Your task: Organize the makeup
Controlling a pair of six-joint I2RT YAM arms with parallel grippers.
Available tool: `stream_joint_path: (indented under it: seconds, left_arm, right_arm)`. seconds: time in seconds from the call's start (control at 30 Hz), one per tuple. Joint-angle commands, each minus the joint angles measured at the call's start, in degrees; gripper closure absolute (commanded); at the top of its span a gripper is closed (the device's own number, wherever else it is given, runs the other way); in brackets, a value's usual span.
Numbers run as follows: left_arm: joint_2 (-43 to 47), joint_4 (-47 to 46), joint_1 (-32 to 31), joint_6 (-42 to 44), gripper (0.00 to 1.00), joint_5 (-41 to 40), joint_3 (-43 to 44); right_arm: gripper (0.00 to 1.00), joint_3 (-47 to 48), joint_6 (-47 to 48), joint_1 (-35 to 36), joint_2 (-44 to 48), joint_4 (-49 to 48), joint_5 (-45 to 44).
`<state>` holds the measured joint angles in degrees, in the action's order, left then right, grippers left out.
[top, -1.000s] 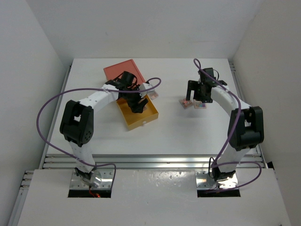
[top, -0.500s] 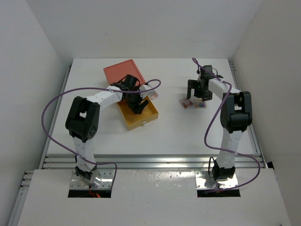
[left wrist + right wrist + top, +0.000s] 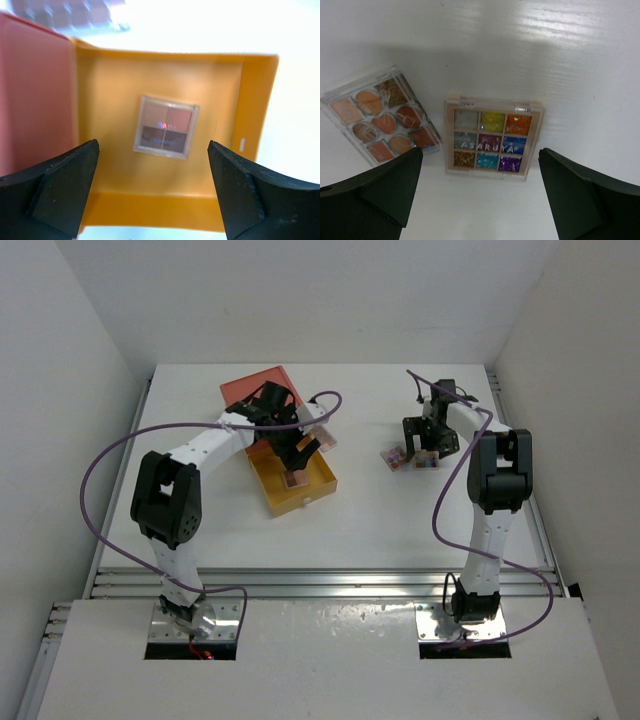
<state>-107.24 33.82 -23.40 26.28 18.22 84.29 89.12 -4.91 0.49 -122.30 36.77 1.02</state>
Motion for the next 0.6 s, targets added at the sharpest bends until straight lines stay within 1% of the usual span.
stream_joint_path:
  seconds: [0.0, 0.03, 0.07, 0.13, 0.17, 0.2, 0.27, 0.37, 0.4, 0.43, 0.47, 0.5, 0.53, 0.57]
  left_arm:
    - [2.66, 1.77, 1.16, -3.14, 0.04, 2.61, 7.10]
    - [2.65, 1.77, 1.86, -4.65, 0.04, 2.61, 8.86]
    - [1.61, 2.38, 2.39, -5.97, 0.04, 2.61, 12.53]
    - [0.03, 2.39, 4.31, -9.39, 0.04, 3.22, 16.15]
    - [-0.51, 2.39, 5.02, -9.93, 0.04, 3.23, 19.30]
    - [-1.12, 2.39, 5.64, -9.94, 0.04, 3.23, 20.64]
    - [-2.79, 2.39, 7.22, -9.24, 0.04, 1.83, 23.01]
    - [-4.55, 2.39, 8.63, -9.23, 0.04, -0.72, 28.02]
    - [-5.16, 2.39, 9.59, -9.23, 0.04, -0.73, 28.64]
    - [-5.17, 2.39, 9.60, -9.23, 0.04, -0.73, 28.65]
    - [-5.17, 2.39, 10.30, -9.23, 0.04, -0.12, 29.43]
    - [-5.69, 2.39, 10.30, -9.23, 0.04, -0.11, 29.44]
    - [-5.70, 2.39, 10.82, -9.23, 0.04, -0.11, 29.44]
    - [-5.70, 2.39, 10.83, -8.71, 0.04, -0.11, 29.44]
  right_arm:
    - [0.01, 3.69, 2.18, -0.14, -2.41, 3.21, -0.84]
    - [0.01, 4.21, 2.18, -0.05, -2.85, 3.22, -0.93]
    - [0.01, 4.74, 2.53, -0.14, -3.03, 3.22, -0.93]
    - [0.02, 5.01, 2.62, -0.23, -3.56, 3.92, -2.15]
    - [0.05, 4.84, 2.71, -0.32, -3.65, 3.48, -1.98]
    - [0.05, 4.57, 2.97, -0.23, -3.99, 3.57, -1.90]
    - [0.09, 3.96, 3.58, -0.23, -4.26, 3.92, -1.98]
    - [0.11, 2.29, 3.24, -0.23, -3.39, 4.62, -2.42]
    - [0.11, 0.98, 3.24, -0.23, -2.95, 4.27, -2.34]
    - [0.13, 0.10, 3.32, 0.03, -2.16, 3.31, -1.99]
    - [0.15, -1.74, 3.41, -2.05, -1.63, 2.52, -1.37]
    - [0.22, -2.19, 3.24, -2.33, -0.84, 1.73, -0.06]
    - [0.22, -2.46, 2.89, -2.86, -0.31, 1.72, 0.91]
    - [0.22, -2.72, 2.71, -3.04, -0.13, 1.46, 4.14]
